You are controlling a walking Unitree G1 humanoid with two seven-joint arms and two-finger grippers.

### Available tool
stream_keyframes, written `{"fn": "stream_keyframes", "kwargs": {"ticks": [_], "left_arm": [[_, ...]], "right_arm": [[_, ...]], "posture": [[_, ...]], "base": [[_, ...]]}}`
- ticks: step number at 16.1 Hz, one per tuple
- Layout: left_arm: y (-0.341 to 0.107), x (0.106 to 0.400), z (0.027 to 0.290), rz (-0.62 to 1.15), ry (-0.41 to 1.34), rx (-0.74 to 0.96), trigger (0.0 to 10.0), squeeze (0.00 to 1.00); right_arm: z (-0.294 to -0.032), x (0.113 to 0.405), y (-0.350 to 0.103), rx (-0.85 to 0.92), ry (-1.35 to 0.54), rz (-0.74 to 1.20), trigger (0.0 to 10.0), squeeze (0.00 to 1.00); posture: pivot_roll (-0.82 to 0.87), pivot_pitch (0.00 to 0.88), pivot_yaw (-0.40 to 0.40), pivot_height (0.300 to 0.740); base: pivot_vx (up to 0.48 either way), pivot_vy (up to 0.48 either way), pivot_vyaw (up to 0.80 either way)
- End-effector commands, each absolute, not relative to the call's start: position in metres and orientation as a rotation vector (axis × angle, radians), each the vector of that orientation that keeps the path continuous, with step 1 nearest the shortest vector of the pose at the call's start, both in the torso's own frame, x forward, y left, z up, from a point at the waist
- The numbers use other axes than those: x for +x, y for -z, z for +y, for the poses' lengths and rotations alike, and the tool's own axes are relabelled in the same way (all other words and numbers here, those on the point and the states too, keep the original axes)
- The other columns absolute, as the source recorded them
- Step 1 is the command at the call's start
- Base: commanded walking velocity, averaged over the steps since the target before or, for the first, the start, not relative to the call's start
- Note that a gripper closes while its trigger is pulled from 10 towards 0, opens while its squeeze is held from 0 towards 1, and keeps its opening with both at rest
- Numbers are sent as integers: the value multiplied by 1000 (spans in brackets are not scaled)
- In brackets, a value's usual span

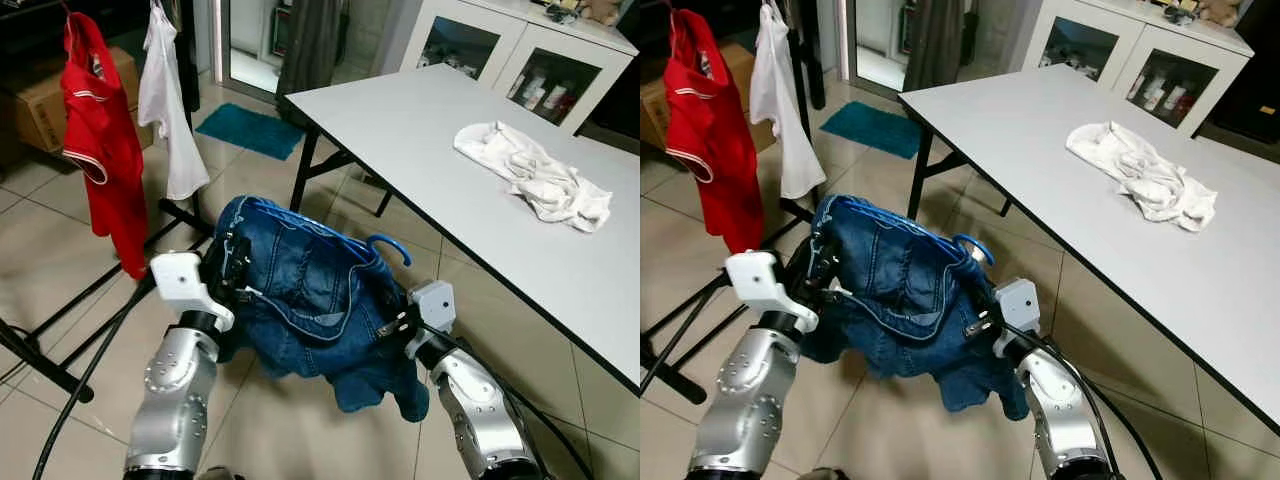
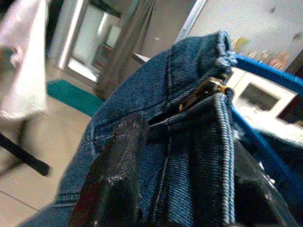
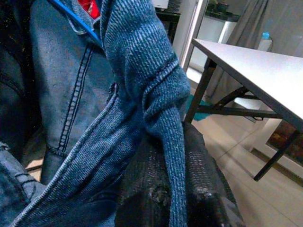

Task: Hang hanger

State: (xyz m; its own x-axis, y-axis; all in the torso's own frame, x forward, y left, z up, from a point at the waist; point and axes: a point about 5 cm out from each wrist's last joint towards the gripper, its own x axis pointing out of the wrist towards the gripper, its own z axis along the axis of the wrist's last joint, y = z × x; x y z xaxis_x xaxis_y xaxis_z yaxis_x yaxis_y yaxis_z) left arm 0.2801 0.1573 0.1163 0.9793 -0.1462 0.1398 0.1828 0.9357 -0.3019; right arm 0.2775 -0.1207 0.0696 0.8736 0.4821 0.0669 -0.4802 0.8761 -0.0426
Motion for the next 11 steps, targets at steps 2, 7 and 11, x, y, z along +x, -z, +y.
{"fn": "stream_keyframes", "kwargs": {"ticks": [2, 7, 11], "left_arm": [[-116, 278, 154, -102, 219, -377, 10000, 0], [-121, 255, 168, -130, 355, -309, 10000, 0], [-136, 242, 164, -238, 386, -107, 10000, 0]], "right_arm": [[-132, 280, -73, -7, -458, -96, 10000, 0], [-144, 276, -72, -33, -424, -93, 10000, 0], [-149, 280, -75, -66, -372, -103, 10000, 0]], "posture": [[118, 85, -164, 740], [97, 87, -157, 740], [106, 89, -159, 740]], "base": [[0, 0, 0], [0, 0, 0], [0, 0, 0]]}}
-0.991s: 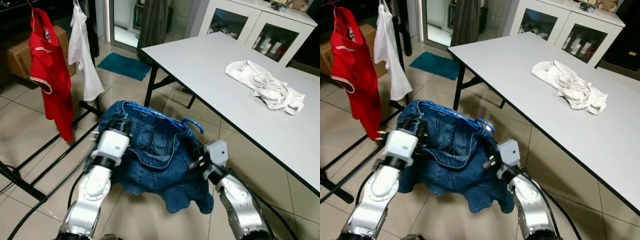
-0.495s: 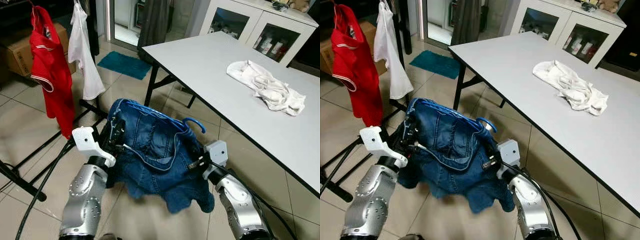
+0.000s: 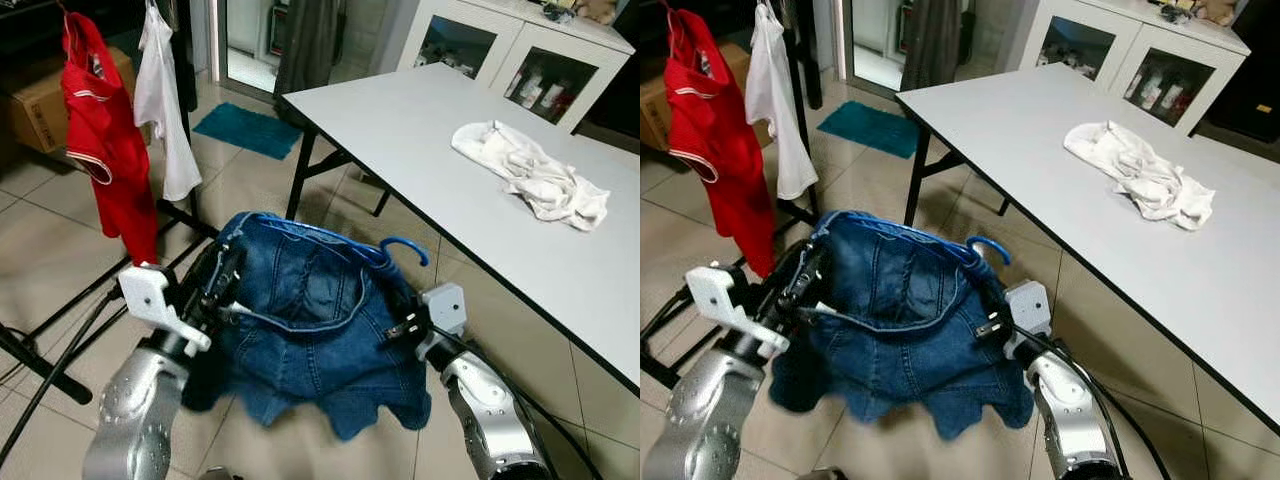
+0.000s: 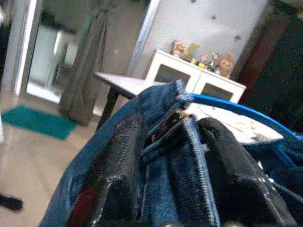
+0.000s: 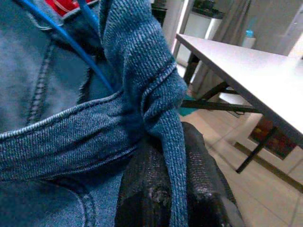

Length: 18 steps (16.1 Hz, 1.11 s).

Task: Hang hanger

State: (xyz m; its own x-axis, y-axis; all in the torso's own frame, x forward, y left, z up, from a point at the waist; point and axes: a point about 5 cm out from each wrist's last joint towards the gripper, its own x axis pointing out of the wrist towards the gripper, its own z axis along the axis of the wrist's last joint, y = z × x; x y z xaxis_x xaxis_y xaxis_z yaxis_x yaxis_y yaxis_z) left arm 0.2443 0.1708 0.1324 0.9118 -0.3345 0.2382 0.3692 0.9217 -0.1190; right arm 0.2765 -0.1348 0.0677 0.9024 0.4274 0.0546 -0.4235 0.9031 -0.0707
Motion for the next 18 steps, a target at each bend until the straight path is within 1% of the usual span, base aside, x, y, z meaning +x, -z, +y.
{"fn": "stream_keyframes", "kwargs": {"ticks": [1, 2, 3, 4, 5, 7, 9, 10, 11, 14, 16, 17, 18], "left_arm": [[-136, 242, 164, -243, 384, -78, 10000, 0], [-138, 240, 162, -266, 383, 5, 10000, 0], [-139, 240, 161, -276, 379, 46, 10000, 0], [-141, 240, 160, -312, 362, 189, 10000, 0], [-141, 240, 161, -327, 343, 252, 10000, 0], [-142, 240, 163, -347, 312, 298, 10000, 0], [-143, 241, 165, -382, 255, 470, 10000, 0], [-142, 243, 166, -398, 214, 599, 10000, 0], [-142, 246, 161, -410, 218, 684, 10000, 0], [-158, 256, 152, -489, 227, 767, 10000, 0], [-172, 268, 156, -550, 213, 885, 10000, 0], [-173, 270, 158, -553, 215, 905, 10000, 0], [-172, 272, 165, -536, 218, 909, 10000, 0]], "right_arm": [[-149, 280, -75, -68, -369, -104, 10000, 0], [-148, 281, -75, -65, -369, -108, 10000, 0], [-148, 281, -76, -64, -369, -110, 7765, 0], [-144, 282, -77, -53, -379, -121, 0, 0], [-142, 282, -78, -47, -387, -128, 0, 0], [-139, 282, -78, -43, -393, -133, 0, 0], [-135, 284, -80, -40, -395, -143, 0, 0], [-131, 284, -83, -54, -417, -161, 0, 0], [-124, 282, -86, -100, -476, -190, 0, 0], [-113, 277, -86, -170, -581, -202, 0, 0], [-106, 270, -82, -203, -717, -181, 0, 0], [-104, 268, -82, -207, -751, -177, 0, 0], [-105, 264, -82, -224, -824, -173, 0, 0]], "posture": [[106, 89, -159, 740], [112, 90, -159, 740], [112, 90, -159, 740], [123, 88, -158, 740], [128, 87, -156, 740], [134, 86, -155, 740], [141, 85, -153, 740], [144, 83, -155, 740], [147, 83, -158, 740], [153, 85, -163, 740], [155, 85, -164, 740], [155, 85, -164, 740], [154, 85, -161, 740]], "base": [[0, 0, 0], [0, 0, 0], [0, 0, 0], [0, 0, 0], [0, 0, 0], [0, 0, 0], [0, 0, 0], [0, 0, 0], [0, 0, 0], [0, 0, 0], [0, 0, 0], [0, 0, 0], [0, 0, 0]]}}
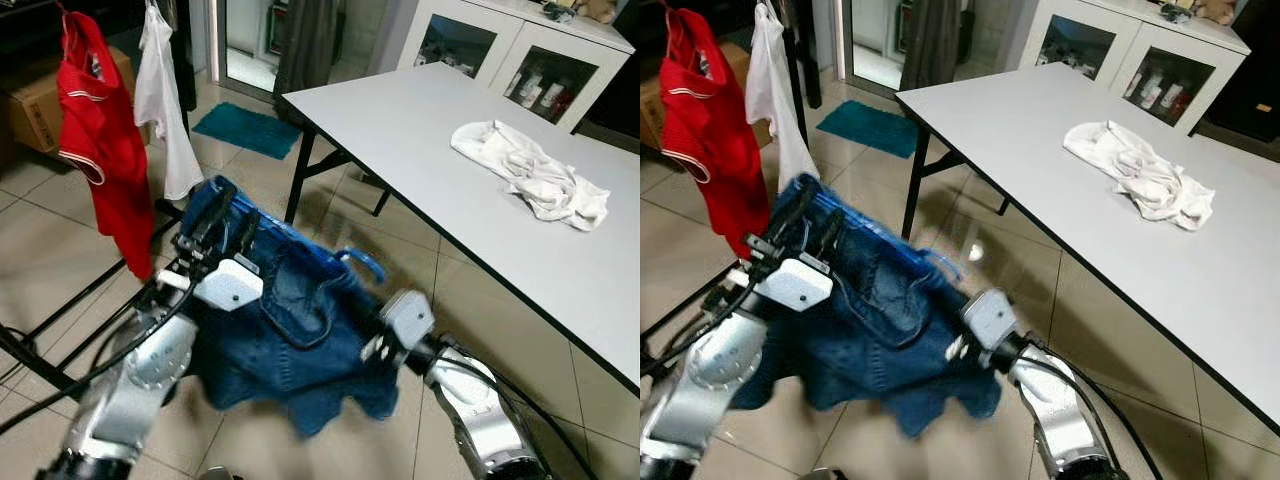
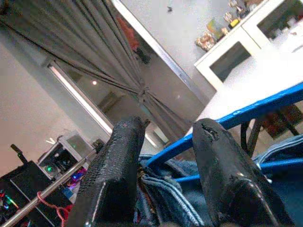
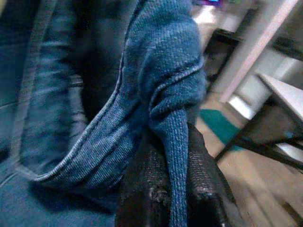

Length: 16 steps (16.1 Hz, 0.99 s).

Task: Hang hanger

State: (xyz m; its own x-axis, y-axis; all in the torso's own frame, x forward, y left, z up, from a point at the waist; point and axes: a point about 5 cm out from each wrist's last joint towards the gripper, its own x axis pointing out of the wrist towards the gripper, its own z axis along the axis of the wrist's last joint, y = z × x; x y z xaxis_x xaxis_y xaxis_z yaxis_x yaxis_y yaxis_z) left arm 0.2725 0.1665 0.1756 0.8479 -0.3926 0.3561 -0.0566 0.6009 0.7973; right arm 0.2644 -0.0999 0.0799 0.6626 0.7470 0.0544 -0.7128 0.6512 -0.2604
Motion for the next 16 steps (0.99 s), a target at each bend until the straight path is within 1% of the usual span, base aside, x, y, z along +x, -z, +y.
{"fn": "stream_keyframes", "kwargs": {"ticks": [1, 5, 7, 11, 12, 13, 14, 16], "left_arm": [[-170, 272, 172, -510, 227, 920, 10000, 0], [-168, 270, 189, -456, 243, 877, 10000, 0], [-167, 269, 193, -450, 249, 883, 10000, 0], [-167, 269, 203, -431, 235, 859, 10000, 0], [-168, 269, 207, -422, 207, 819, 10000, 0], [-169, 270, 217, -401, 150, 730, 10000, 0], [-170, 271, 225, -383, 114, 671, 10000, 0], [-175, 272, 230, -385, 97, 603, 10000, 0]], "right_arm": [[-112, 261, -83, -235, -878, -160, 0, 0], [-157, 266, -93, -291, -927, -109, 0, 0], [-167, 266, -96, -295, -965, -90, 0, 0], [-172, 259, -96, -285, -1094, -47, 0, 0], [-173, 256, -94, -278, -1118, -29, 0, 0], [-174, 251, -93, -281, -1156, -12, 0, 0], [-174, 247, -91, -315, -1194, 6, 0, 0], [-175, 245, -90, -352, -1233, 32, 0, 0]], "posture": [[151, 84, -158, 740], [156, 85, -163, 740], [159, 85, -165, 740], [165, 88, -170, 740], [166, 89, -169, 740], [166, 93, -168, 740], [165, 94, -169, 740], [166, 97, -168, 740]], "base": [[0, 0, 0], [0, 0, 0], [0, 0, 0], [0, 0, 0], [0, 0, 0], [0, 0, 0], [0, 0, 0], [0, 0, 0]]}}
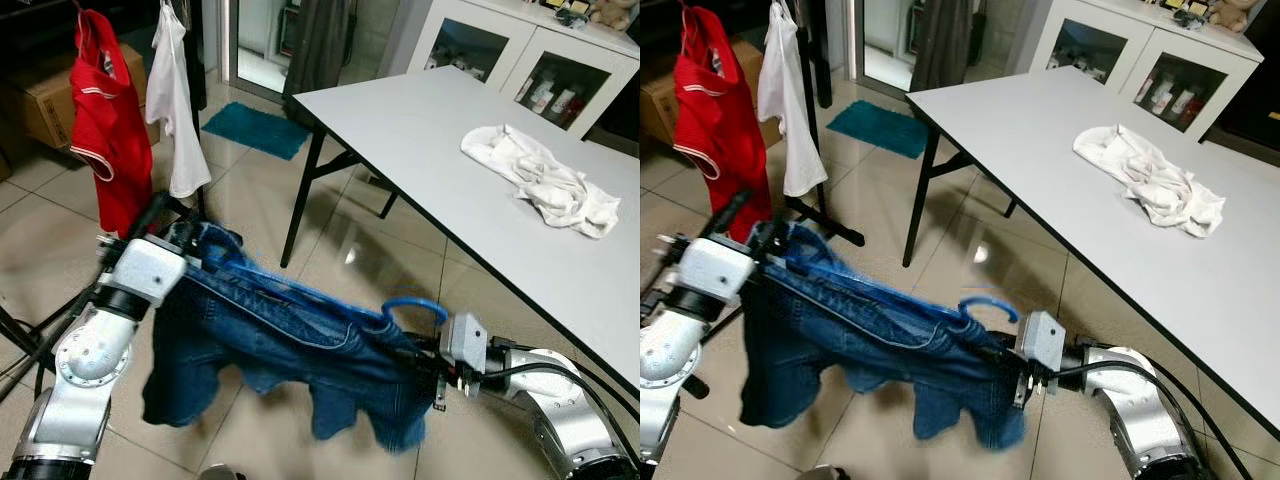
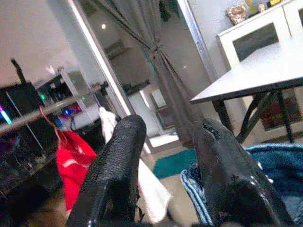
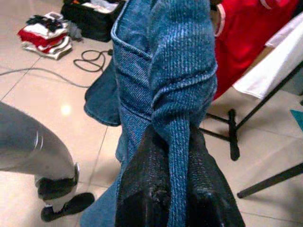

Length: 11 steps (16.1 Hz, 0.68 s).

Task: Hang hanger

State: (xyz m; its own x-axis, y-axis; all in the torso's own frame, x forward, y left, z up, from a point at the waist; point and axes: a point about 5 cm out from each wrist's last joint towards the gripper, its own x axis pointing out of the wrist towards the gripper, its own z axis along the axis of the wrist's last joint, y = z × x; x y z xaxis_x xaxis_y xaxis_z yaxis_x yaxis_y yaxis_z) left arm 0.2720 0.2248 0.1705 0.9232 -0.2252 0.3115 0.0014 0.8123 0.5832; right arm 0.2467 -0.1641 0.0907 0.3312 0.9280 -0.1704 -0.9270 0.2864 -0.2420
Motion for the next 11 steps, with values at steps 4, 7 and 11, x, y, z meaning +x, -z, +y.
{"fn": "stream_keyframes", "kwargs": {"ticks": [4, 7, 11], "left_arm": [[-190, 275, 226, -438, 115, 479, 10000, 0], [-197, 276, 212, -467, 199, 456, 10000, 0], [-201, 277, 200, -479, 283, 482, 10000, 0]], "right_arm": [[-174, 252, -95, -479, -1268, 70, 0, 0], [-172, 252, -95, -590, -1313, 123, 0, 0], [-171, 263, -94, -686, -1241, 163, 0, 0]], "posture": [[165, 101, -167, 740], [164, 102, -169, 740], [165, 102, -169, 740]], "base": [[0, 0, 0], [0, 0, 0], [0, 0, 0]]}}
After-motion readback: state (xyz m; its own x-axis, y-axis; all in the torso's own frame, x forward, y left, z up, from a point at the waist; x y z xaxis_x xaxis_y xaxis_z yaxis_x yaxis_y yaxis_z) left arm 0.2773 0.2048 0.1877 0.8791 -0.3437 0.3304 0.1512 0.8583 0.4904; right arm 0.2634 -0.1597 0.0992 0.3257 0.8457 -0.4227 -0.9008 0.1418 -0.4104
